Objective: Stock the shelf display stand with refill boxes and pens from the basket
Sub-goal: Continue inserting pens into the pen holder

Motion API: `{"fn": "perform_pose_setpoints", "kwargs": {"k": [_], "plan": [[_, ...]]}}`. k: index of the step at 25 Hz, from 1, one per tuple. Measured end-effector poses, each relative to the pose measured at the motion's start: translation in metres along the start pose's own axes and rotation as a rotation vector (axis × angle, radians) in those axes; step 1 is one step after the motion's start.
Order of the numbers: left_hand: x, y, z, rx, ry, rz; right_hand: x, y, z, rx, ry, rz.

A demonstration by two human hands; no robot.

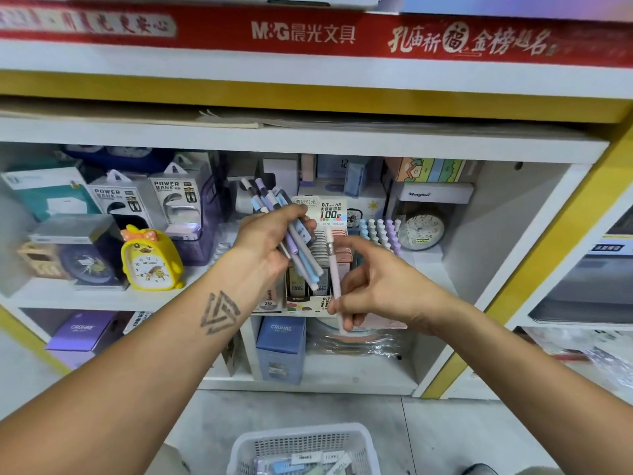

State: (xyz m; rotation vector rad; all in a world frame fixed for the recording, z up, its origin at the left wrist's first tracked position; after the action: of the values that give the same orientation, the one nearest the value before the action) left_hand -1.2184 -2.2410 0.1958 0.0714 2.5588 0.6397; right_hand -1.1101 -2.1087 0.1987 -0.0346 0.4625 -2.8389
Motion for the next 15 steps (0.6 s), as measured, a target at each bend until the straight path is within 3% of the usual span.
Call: {"fn": "perform_pose_setpoints", "kwargs": {"k": [7, 15], "plan": [[-0.002, 0.001, 0.009, 0.040, -0.032, 0.068, -0.007, -0.028, -0.001, 0.113, -0.035, -0.074], [-0.014, 0.021, 0.028, 0.115, -0.084, 0.120, -0.026, -0.082, 0.001, 0.108, -0.099, -0.313]]}}
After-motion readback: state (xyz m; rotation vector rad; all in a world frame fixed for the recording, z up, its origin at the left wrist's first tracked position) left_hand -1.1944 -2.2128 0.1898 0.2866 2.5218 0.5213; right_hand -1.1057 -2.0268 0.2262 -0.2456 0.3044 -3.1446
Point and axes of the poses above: each hand's wrist, its own x-axis towards the middle knuckle, its own y-axis out of the palm, z = x × y, the point moved 6 cm from there along x, towards the middle knuckle, and after that the axes turned 7 degrees about -y, right-handed, at the moved point
